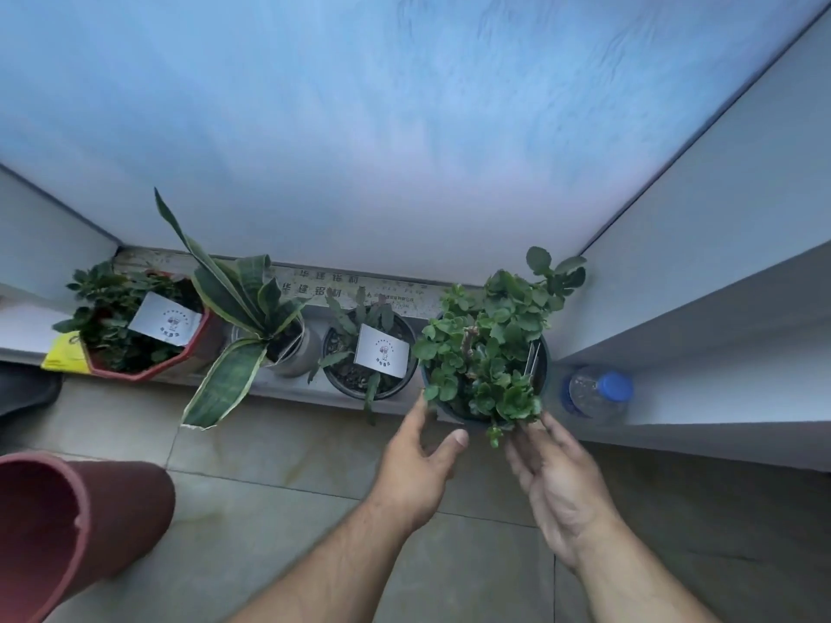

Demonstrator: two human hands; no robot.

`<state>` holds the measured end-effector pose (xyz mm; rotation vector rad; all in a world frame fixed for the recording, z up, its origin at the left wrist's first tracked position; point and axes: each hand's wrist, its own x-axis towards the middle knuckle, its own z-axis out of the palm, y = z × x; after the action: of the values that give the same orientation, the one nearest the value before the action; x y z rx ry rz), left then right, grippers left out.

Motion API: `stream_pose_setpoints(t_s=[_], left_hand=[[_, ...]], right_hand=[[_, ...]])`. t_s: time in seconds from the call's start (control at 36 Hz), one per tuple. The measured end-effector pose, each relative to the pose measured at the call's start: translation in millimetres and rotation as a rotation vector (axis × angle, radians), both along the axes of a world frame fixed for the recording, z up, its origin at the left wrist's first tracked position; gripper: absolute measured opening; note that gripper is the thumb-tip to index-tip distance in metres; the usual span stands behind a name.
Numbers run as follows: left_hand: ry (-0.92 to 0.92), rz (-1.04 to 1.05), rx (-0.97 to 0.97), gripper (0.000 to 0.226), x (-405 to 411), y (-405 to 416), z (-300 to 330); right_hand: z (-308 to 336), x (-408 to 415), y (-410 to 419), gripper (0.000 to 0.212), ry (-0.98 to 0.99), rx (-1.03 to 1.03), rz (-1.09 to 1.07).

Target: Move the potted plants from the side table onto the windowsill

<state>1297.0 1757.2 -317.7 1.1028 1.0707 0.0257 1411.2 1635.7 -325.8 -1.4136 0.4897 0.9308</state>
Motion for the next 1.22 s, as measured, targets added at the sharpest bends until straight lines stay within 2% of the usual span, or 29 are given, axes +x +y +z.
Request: stream_pose_setpoints(t_s=[0.06,0.11,0.22,0.31,0.47,0.58,0.69,0.83,1.08,1.22], left_hand=[[0.016,0.019,-0.034,0.071,-13.2,-0.5,21.6],[0.023,0.054,-0.011,0.066,-32.6,2.3,41.9],[0.064,0.286,0.105,0.047,-83.6,23.8,87.8],[0.105,0.474,0.195,0.044,-126.3,38.4,121.1],[0.135,0.644,0.318,0.045,-213.5,50.3,173.9],[0.185,0.620,0.326,0.044,-261.3,44.5,178.0],[0.246,0.388,0.333,0.046,-292.2,46.5,168.0],[0.155,0.572,0.224,0.048,-328.8,79.4,167.0],[0.075,0.499,0.236,0.053,-379.2,157.6,174.9],[0.069,0.522,0.271,0.052,-389.7,190.6,154.4]], right_hand=[[15.5,-12.9,-5.4,0.051,0.000,-0.047,0.021],[32.6,-25.7,-8.9,0.051,-0.013,-0.084,0.076],[74.3,-44.2,-3.0,0.033,-0.054,-0.123,0.238],[110.1,-55.0,10.2,0.018,-0.065,-0.112,0.346],[175.8,-92.6,44.5,0.016,-0.111,-0.057,0.462],[198.6,-128.7,66.0,0.018,-0.116,-0.056,0.459],[204.3,-165.0,82.6,0.018,-0.127,-0.071,0.429],[197.4,-220.3,110.1,0.019,-0.135,-0.115,0.372],[202.3,-292.2,170.0,0.018,-0.150,-0.087,0.217],[178.7,-315.5,200.1,0.018,-0.133,-0.061,0.172]])
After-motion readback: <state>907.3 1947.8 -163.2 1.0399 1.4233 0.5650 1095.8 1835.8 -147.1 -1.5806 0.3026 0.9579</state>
